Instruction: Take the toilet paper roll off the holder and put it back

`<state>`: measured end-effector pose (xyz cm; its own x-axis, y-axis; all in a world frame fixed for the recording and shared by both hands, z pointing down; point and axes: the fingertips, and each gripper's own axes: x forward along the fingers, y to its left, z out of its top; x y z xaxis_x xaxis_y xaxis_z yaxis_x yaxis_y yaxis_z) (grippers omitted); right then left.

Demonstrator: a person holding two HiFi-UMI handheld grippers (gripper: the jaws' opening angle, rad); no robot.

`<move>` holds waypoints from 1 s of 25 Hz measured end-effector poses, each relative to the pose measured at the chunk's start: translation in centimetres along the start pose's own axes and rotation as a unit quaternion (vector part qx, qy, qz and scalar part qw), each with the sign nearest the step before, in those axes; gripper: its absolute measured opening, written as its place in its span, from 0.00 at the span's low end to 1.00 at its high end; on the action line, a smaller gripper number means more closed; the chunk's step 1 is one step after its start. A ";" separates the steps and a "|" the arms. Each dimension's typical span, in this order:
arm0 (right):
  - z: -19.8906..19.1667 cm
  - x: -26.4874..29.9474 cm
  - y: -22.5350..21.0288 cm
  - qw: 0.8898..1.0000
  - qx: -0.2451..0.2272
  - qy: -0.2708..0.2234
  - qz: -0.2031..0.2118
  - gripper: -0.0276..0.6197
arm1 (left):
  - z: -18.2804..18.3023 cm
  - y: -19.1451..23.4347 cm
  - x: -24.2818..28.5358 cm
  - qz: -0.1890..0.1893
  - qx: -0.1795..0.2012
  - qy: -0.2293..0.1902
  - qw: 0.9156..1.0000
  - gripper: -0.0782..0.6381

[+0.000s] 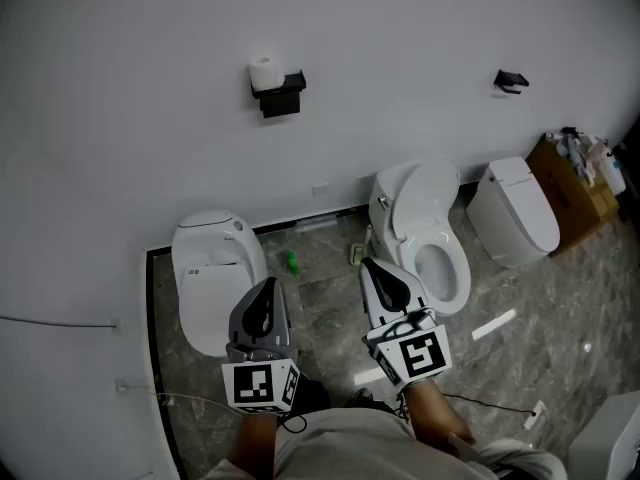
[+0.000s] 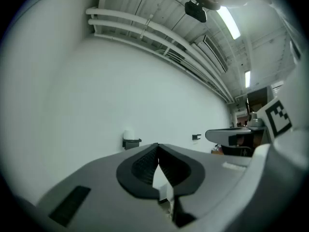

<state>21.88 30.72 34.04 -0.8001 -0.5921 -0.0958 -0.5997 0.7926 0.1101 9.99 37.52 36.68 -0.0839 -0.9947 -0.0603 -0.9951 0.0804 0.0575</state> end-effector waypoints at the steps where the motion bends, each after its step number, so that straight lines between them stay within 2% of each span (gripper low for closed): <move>1: 0.0 0.6 0.6 1.000 0.001 0.001 0.001 0.05 | 0.2 0.8 0.0 -0.003 0.001 0.000 1.000 0.12; 5: -0.5 2.9 2.8 0.999 0.012 0.034 -0.014 0.05 | 0.8 3.7 0.0 -0.018 0.006 0.002 1.000 0.12; 9: -0.5 5.5 4.6 0.999 0.028 0.011 -0.027 0.05 | 1.2 6.8 0.5 -0.028 0.001 0.002 1.000 0.12; 11: -1.2 6.6 5.3 0.999 0.025 0.019 -0.031 0.05 | 0.5 8.0 1.1 -0.031 -0.006 0.010 0.999 0.12; 15: -2.5 8.5 4.6 0.998 0.023 0.042 -0.046 0.05 | -1.3 9.0 2.4 -0.046 -0.019 0.023 0.998 0.12; 22: -5.1 12.4 2.7 0.998 0.026 0.049 -0.031 0.05 | -3.2 10.7 6.2 -0.053 -0.025 0.036 0.998 0.12; 25: -5.4 15.5 1.0 0.998 0.025 0.047 -0.019 0.05 | -3.4 11.9 9.2 -0.045 -0.022 0.039 0.998 0.12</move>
<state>8.85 21.57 37.99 -0.7760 -0.6307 -0.0062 -0.6299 0.7745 0.0583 -2.46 29.09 40.20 0.0122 -0.9999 0.0098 -0.9950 -0.0111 0.0993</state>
